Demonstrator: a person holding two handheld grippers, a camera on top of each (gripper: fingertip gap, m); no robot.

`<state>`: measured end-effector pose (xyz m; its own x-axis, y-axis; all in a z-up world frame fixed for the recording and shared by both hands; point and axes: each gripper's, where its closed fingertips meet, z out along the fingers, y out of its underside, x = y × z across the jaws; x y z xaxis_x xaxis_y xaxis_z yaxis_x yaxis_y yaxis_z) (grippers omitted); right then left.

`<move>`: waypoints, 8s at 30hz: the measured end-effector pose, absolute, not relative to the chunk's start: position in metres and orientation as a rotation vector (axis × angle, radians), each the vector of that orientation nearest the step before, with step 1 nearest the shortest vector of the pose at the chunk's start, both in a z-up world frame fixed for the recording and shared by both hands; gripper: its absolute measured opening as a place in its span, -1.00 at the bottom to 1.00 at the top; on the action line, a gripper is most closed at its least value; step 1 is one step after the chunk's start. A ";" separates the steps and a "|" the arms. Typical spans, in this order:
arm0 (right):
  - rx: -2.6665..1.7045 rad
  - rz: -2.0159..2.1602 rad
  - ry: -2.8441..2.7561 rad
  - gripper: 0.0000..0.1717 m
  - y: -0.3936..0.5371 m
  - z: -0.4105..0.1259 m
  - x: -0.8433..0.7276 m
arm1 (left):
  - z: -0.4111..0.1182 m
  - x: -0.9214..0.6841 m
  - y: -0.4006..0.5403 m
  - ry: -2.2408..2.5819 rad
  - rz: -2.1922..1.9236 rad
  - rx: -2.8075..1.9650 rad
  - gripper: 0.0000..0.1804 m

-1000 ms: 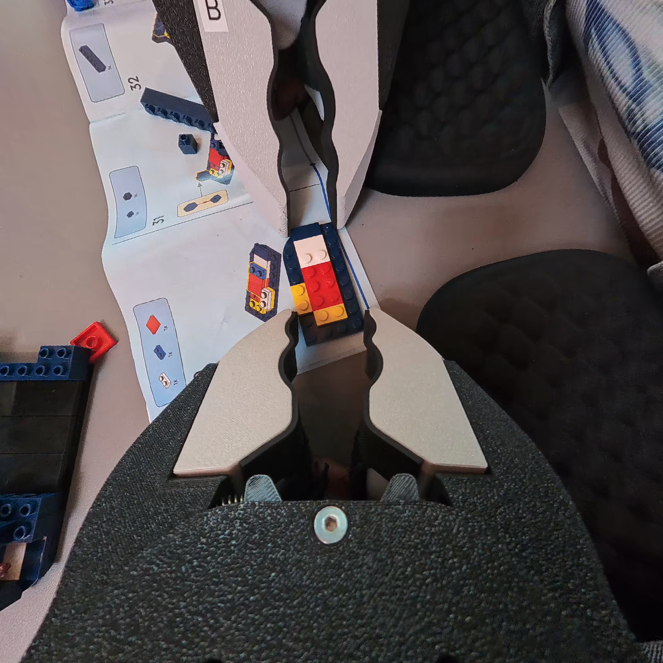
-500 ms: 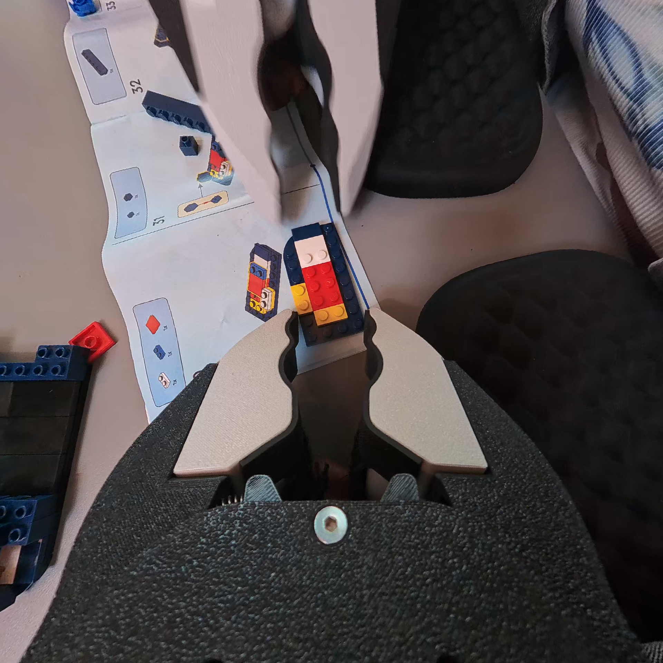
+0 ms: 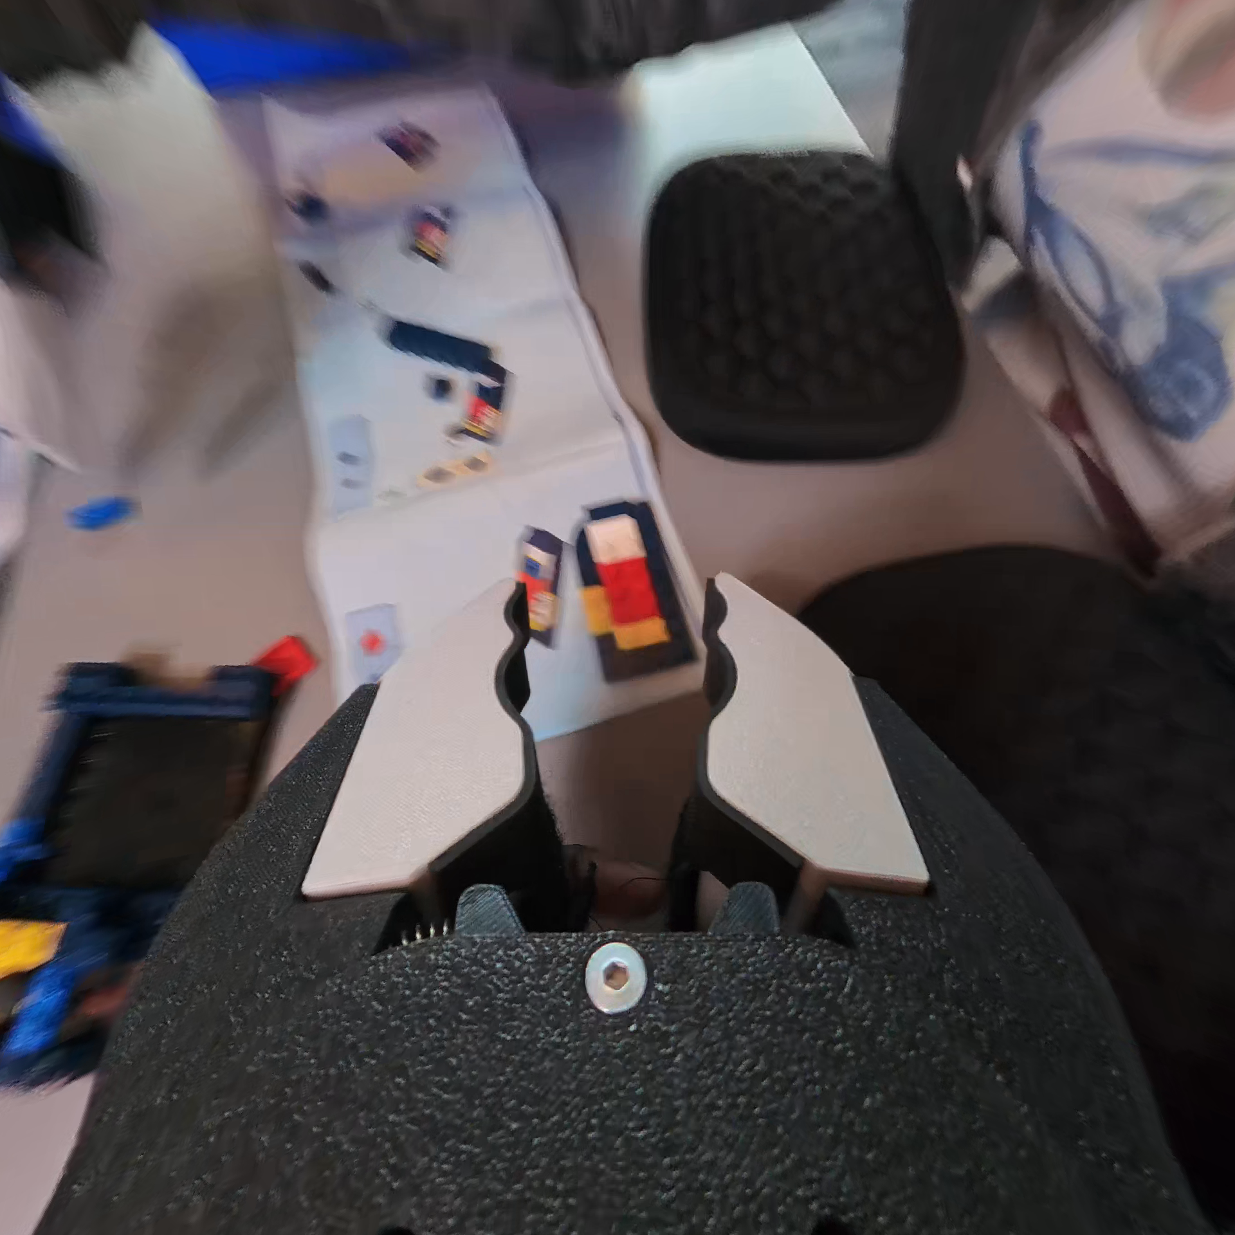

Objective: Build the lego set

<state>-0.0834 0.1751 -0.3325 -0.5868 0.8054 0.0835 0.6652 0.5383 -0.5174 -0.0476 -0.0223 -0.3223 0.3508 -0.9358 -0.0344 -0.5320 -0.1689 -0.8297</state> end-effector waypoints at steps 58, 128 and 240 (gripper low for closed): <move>-1.030 0.881 -2.173 -0.91 0.007 -0.309 -0.043 | -0.305 -0.044 0.003 1.146 -0.443 -1.861 -0.92; -1.930 0.687 -1.597 -0.91 -0.001 -0.348 -0.037 | -0.347 -0.042 -0.022 0.741 -0.642 -2.352 -0.70; -1.530 0.708 -2.061 -0.60 0.000 -0.356 -0.021 | -0.356 -0.077 -0.003 0.809 -0.352 -2.194 -0.77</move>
<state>-0.0210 0.0000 -0.3561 -0.2645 0.9619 0.0685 0.7171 0.2437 -0.6530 -0.0775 -0.0033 -0.3563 0.7617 -0.6479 -0.0036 -0.4394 -0.5125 -0.7378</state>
